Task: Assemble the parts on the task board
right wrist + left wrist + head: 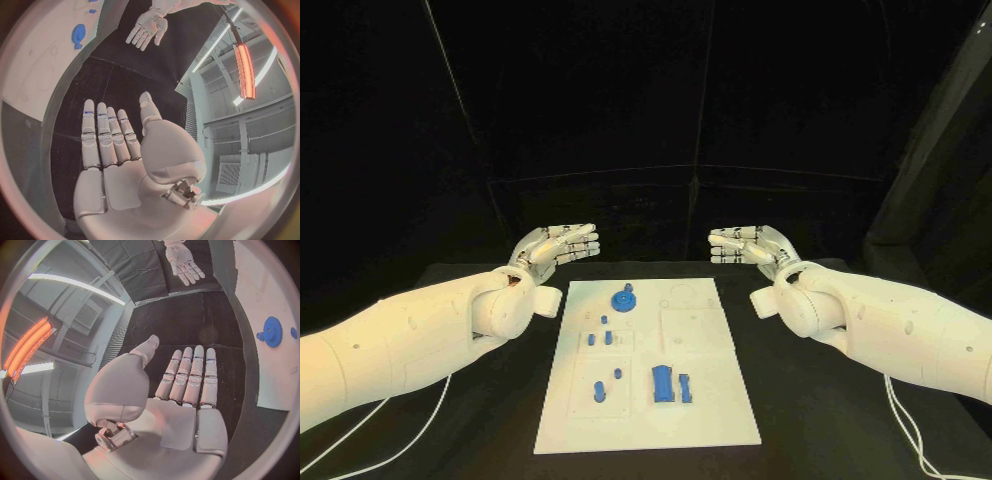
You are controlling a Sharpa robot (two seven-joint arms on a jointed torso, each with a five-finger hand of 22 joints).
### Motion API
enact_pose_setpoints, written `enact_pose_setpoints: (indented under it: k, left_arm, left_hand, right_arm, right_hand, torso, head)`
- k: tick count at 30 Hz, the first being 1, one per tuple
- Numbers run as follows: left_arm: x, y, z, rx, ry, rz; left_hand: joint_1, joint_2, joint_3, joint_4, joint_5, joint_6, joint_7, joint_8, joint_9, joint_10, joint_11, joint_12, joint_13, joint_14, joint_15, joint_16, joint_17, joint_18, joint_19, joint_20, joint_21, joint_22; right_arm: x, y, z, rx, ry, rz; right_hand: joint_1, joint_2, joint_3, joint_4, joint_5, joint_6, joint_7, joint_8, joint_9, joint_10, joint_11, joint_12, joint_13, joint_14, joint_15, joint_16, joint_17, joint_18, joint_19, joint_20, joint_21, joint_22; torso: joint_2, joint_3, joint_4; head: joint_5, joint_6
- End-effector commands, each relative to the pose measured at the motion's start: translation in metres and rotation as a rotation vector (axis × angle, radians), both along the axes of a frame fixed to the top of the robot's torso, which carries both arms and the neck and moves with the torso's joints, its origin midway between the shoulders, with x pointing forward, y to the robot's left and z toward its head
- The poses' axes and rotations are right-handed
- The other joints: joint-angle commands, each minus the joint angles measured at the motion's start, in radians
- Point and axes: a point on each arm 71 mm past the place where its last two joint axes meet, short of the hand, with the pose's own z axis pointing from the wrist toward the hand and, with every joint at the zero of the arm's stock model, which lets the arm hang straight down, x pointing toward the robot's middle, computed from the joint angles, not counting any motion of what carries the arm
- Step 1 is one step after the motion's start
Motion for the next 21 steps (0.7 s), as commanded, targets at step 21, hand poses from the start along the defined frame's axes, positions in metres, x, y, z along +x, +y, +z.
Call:
enact_pose_setpoints:
  k: [21]
  left_arm:
    - [-0.065, -0.054, 0.019, 0.092, -0.061, 0.227]
  left_hand:
    - [-0.708, 0.033, -0.205, 0.034, -0.020, -0.556, -0.131, -0.053, -0.027, -0.590, -0.130, -0.069, -0.026, -0.519, -0.112, -0.204, -0.149, -0.153, -0.434, -0.207, -0.161, -0.210]
  right_arm:
    - [-0.068, 0.042, 0.024, 0.183, -0.034, -0.219]
  right_hand:
    - [-0.785, -0.130, 0.184, 0.146, -0.113, -0.561, -0.135, -0.027, -0.101, -0.618, -0.111, -0.029, -0.044, -0.651, -0.051, -0.031, -0.080, -0.161, -0.616, -0.162, -0.119, -0.111]
  torso:
    - [0.012, 0.0268, 0.0235]
  head:
    - [0.006, 0.034]
